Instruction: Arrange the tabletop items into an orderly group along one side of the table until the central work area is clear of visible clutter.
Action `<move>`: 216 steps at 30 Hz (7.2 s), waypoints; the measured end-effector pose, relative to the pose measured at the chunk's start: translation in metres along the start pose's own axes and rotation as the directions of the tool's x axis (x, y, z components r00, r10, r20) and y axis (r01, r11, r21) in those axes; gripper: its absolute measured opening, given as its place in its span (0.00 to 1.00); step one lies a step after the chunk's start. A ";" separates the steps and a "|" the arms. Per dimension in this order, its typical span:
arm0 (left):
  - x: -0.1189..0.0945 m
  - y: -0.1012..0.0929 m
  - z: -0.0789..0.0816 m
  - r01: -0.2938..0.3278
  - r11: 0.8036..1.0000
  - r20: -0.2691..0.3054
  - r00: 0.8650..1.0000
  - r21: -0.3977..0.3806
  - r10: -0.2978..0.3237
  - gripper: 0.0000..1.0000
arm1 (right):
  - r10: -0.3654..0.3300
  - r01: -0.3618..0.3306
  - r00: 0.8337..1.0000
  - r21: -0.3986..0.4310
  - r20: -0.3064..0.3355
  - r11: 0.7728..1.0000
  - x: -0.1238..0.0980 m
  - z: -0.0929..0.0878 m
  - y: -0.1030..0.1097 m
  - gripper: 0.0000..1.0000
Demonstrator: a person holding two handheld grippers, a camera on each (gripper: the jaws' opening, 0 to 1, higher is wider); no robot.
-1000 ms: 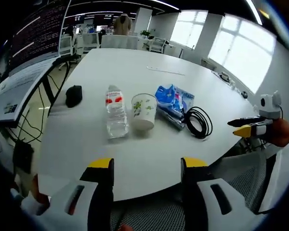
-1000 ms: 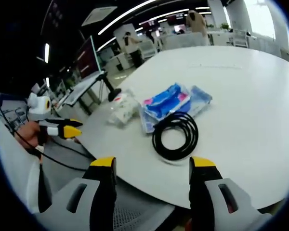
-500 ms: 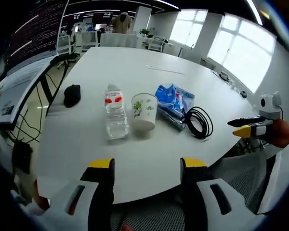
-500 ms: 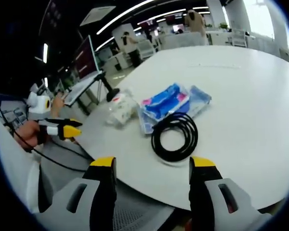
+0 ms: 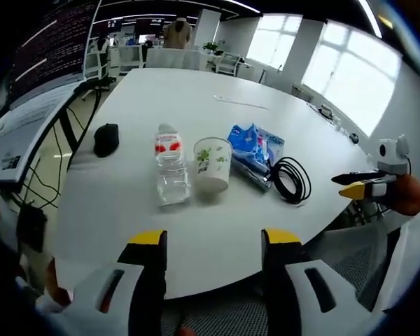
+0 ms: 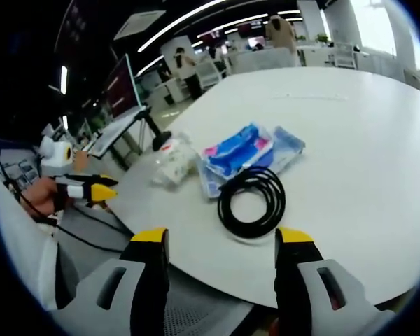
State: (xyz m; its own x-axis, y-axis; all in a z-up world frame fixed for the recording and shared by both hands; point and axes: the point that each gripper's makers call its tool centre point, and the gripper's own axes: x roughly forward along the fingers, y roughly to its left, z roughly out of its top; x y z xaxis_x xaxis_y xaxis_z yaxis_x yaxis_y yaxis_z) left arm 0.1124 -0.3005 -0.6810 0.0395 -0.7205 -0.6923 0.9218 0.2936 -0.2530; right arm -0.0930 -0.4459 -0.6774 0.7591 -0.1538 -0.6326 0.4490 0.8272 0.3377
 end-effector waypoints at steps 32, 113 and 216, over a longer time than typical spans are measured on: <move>0.049 0.052 0.029 -0.131 0.964 -0.038 0.991 -0.231 0.125 0.42 | -0.018 0.017 1.000 0.021 0.026 1.000 -0.014 -0.006 0.002 0.59; 0.035 0.065 -0.025 -0.189 0.948 -0.167 0.975 -0.255 0.149 0.35 | -0.003 0.003 1.000 0.020 0.027 1.000 -0.011 -0.006 0.005 0.58; 0.054 0.060 0.041 -0.128 0.985 -0.169 0.980 -0.115 0.107 0.36 | -0.017 0.014 1.000 0.086 0.025 0.996 -0.019 -0.020 0.000 0.57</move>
State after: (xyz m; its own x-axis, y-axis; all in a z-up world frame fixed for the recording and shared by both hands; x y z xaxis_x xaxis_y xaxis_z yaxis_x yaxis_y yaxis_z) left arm 0.1853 -0.3476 -0.7064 0.0724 -0.5682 -0.8197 0.8590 0.4532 -0.2383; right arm -0.1166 -0.4318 -0.6798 0.7632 -0.1812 -0.6202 0.4986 0.7756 0.3871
